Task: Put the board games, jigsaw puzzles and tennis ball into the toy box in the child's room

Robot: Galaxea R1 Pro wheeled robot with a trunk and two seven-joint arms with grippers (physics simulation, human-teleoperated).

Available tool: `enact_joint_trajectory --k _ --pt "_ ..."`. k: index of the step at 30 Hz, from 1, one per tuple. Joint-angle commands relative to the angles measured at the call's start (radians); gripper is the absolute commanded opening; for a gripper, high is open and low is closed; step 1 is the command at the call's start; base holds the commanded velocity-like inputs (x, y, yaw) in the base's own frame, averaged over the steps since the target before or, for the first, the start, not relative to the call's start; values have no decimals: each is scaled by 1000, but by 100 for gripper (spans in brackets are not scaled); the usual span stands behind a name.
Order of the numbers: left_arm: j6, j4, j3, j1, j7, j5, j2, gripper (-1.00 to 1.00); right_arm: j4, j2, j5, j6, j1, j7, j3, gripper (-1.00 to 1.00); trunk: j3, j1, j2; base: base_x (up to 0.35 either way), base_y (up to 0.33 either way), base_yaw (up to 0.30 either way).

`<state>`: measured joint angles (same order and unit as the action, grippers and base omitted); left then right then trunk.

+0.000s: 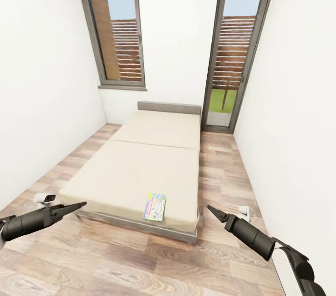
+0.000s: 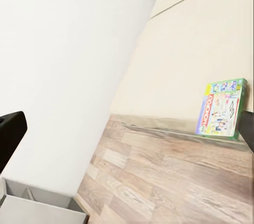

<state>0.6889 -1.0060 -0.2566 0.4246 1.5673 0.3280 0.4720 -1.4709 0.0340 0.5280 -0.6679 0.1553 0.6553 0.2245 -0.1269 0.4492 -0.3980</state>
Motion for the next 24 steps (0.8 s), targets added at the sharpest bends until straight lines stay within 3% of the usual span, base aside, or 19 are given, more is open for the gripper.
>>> enact_joint_trajectory --k 1,14,24 --pt "11 0 0 0 4 0 0 100 0 0 4 -7 1 1 1 100 -1 1 -2 119 70 -278" --pt "11 0 0 0 4 0 2 100 0 0 5 -7 1 1 1 100 8 1 -2 126 35 -268" --pt "11 0 0 0 4 0 2 100 0 0 3 -5 1 1 0 100 9 1 -2 161 14 -51"
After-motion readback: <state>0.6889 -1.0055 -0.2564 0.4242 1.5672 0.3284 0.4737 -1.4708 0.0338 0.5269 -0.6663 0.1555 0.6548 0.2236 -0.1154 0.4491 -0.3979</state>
